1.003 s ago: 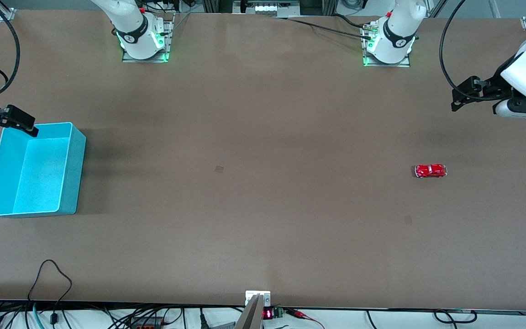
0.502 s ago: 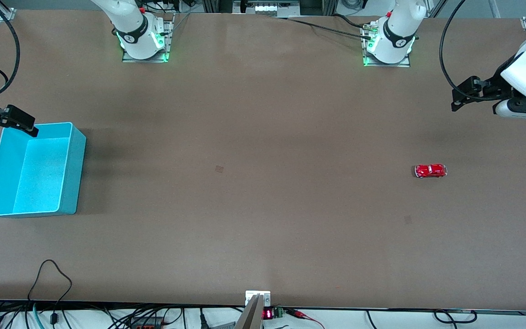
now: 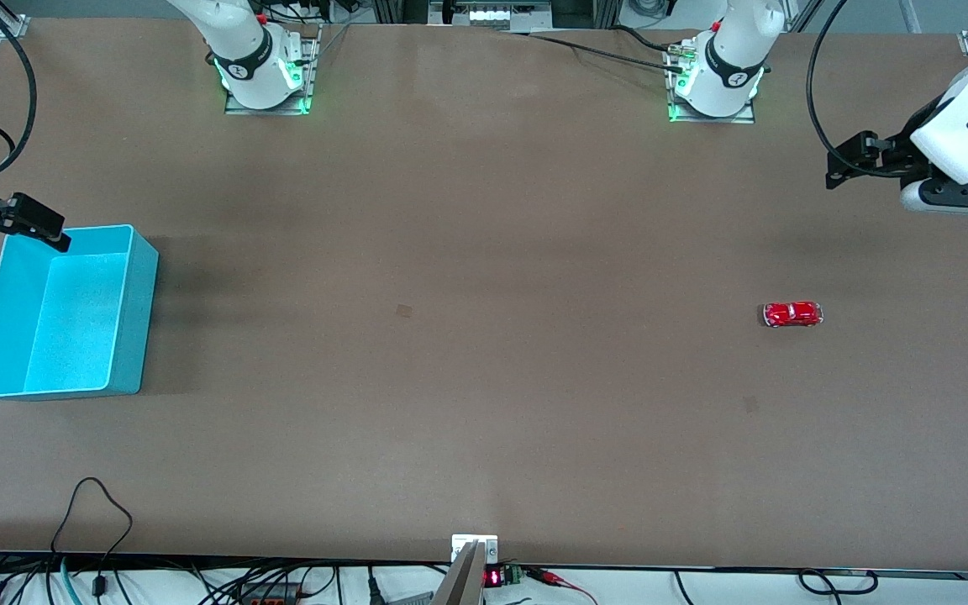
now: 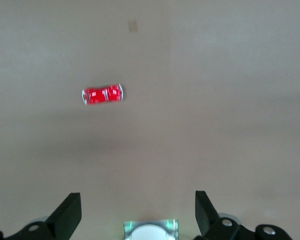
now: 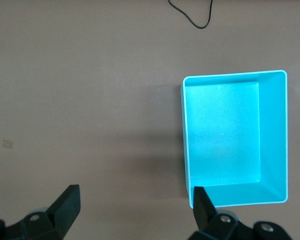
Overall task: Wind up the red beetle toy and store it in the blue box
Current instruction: 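Move the left gripper down over the red toy car, then close the left gripper on the red car's body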
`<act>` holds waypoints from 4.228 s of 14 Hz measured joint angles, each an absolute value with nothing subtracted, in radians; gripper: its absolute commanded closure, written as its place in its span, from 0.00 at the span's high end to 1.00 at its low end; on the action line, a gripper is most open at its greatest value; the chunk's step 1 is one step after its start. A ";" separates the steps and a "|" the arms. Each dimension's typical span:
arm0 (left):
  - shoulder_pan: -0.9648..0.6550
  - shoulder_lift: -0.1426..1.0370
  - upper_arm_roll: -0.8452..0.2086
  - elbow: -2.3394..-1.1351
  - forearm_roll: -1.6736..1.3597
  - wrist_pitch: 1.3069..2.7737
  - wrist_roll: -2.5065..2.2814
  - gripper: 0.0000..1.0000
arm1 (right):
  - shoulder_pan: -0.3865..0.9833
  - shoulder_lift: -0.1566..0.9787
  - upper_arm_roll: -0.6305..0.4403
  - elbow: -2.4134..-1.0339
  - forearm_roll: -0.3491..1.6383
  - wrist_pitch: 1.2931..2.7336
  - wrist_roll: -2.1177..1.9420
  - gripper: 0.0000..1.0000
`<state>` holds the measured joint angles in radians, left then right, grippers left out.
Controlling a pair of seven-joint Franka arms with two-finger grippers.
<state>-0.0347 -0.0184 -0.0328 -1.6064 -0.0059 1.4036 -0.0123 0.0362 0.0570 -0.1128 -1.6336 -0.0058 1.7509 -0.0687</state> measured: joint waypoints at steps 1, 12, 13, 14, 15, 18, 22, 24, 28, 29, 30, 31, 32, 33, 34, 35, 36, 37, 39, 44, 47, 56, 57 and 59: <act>-0.035 -0.018 -0.033 -1.606 -0.006 1.368 -0.012 1.00 | 0.036 0.057 -0.113 -1.634 -0.006 1.751 -0.069 1.00; -0.034 0.002 -0.041 -1.680 -0.007 1.305 0.362 1.00 | 0.036 0.057 -0.114 -1.634 -0.006 1.751 -0.069 1.00; -0.029 0.007 -0.040 -1.711 -0.006 1.361 0.428 1.00 | 0.036 0.057 -0.114 -1.634 -0.006 1.751 -0.069 1.00; -0.026 0.010 -0.039 -1.744 -0.002 1.417 0.481 1.00 | 0.036 0.057 -0.114 -1.634 -0.006 1.751 -0.069 1.00; -0.023 0.014 -0.038 -1.779 0.010 1.478 0.528 1.00 | 0.036 0.057 -0.114 -1.634 -0.006 1.751 -0.069 1.00; -0.021 0.027 -0.038 -1.869 0.045 1.634 0.632 1.00 | 0.036 0.057 -0.115 -1.634 -0.006 1.751 -0.069 1.00; -0.003 0.074 -0.037 -1.895 0.095 1.761 0.775 1.00 | 0.036 0.057 -0.115 -1.634 -0.006 1.751 -0.069 1.00; 0.012 0.101 -0.037 -1.896 0.107 1.807 0.858 1.00 | 0.036 0.058 -0.115 -1.634 -0.006 1.751 -0.069 1.00; 0.040 0.161 -0.037 -1.899 0.160 1.924 1.043 1.00 | 0.036 0.058 -0.115 -1.634 -0.006 1.751 -0.069 1.00; 0.046 0.181 -0.037 -1.901 0.165 1.962 1.091 1.00 | 0.036 0.058 -0.115 -1.634 -0.006 1.751 -0.069 1.00; 0.055 0.207 -0.037 -1.903 0.168 2.007 1.152 1.00 | 0.036 0.058 -0.115 -1.634 -0.006 1.751 -0.069 1.00; 0.069 0.237 -0.036 -1.905 0.170 2.054 1.223 1.00 | 0.036 0.058 -0.115 -1.634 -0.006 1.751 -0.069 1.00; 0.082 0.270 -0.036 -1.906 0.176 2.096 1.294 1.00 | 0.036 0.058 -0.115 -1.634 -0.006 1.751 -0.069 1.00; 0.091 0.301 -0.035 -1.907 0.193 2.133 1.354 1.00 | 0.036 0.058 -0.115 -1.634 -0.006 1.751 -0.069 1.00; 0.097 0.327 -0.035 -1.909 0.214 2.168 1.392 1.00 | 0.036 0.058 -0.115 -1.634 -0.006 1.751 -0.069 1.00; 0.103 0.344 -0.035 -1.918 0.227 2.205 1.409 1.00 | 0.036 0.058 -0.115 -1.634 -0.006 1.751 -0.069 1.00; 0.109 0.354 -0.034 -1.941 0.234 2.257 1.418 1.00 | 0.036 0.058 -0.115 -1.634 -0.006 1.751 -0.069 1.00; 0.120 0.358 -0.034 -1.979 0.236 2.325 1.422 1.00 | 0.036 0.059 -0.115 -1.634 -0.006 1.751 -0.069 1.00; 0.155 0.363 -0.033 -2.076 0.236 2.456 1.436 1.00 | 0.036 0.059 -0.115 -1.634 -0.006 1.751 -0.069 1.00; 0.173 0.374 -0.036 -2.140 0.236 2.507 1.447 1.00 | 0.036 0.059 -0.115 -1.634 -0.006 1.751 -0.069 1.00; 0.182 0.385 -0.036 -2.144 0.236 2.507 1.466 1.00 | 0.036 0.059 -0.115 -1.634 -0.006 1.751 -0.069 1.00; 0.194 0.417 -0.036 -2.163 0.236 2.547 1.497 0.65 | 0.036 0.059 -0.115 -1.634 -0.006 1.751 -0.069 1.00; 0.195 0.417 -0.036 -2.168 0.236 2.551 1.498 0.56 | 0.036 0.059 -0.115 -1.634 -0.006 1.751 -0.069 1.00; 0.196 0.417 -0.037 -2.174 0.236 2.554 1.500 0.37 | 0.036 0.059 -0.115 -1.634 -0.006 1.751 -0.069 1.00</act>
